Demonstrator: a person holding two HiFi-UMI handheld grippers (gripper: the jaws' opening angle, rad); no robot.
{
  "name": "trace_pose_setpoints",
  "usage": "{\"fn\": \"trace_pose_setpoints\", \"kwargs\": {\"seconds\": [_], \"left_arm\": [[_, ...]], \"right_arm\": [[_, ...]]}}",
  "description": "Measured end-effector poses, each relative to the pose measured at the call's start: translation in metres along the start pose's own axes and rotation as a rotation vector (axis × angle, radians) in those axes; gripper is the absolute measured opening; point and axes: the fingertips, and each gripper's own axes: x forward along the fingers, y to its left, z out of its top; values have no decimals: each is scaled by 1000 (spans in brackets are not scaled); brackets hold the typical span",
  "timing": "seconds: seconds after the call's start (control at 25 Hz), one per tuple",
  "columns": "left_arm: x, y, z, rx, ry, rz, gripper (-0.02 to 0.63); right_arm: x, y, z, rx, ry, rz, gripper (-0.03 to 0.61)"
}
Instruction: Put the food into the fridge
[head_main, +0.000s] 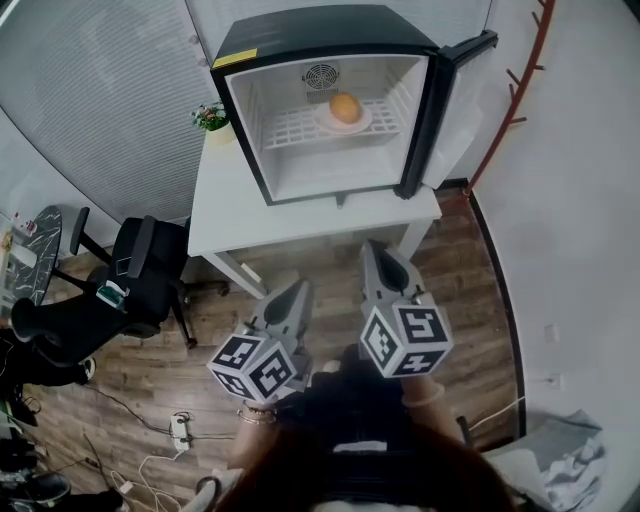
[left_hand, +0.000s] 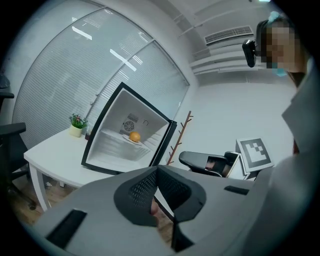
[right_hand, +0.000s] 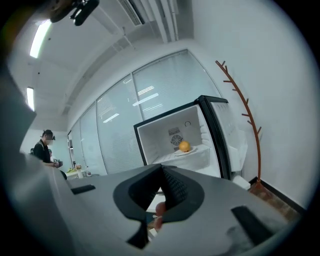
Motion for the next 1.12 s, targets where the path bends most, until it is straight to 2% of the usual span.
{"fn": "trace_pose_setpoints", "kwargs": {"seconds": [0.2,0.4,1.12], "left_arm": [[22,-18,7,25,5,19,-9],[42,-48,3,106,30,23,-9],[70,-103,-21,124,2,129,-9]], "right_arm": [[-9,-6,15,-66,-10,46,-5],[-20,-22,32,-132,-23,55,-5],[-54,-81,45,-144,-5,134,-5]]}}
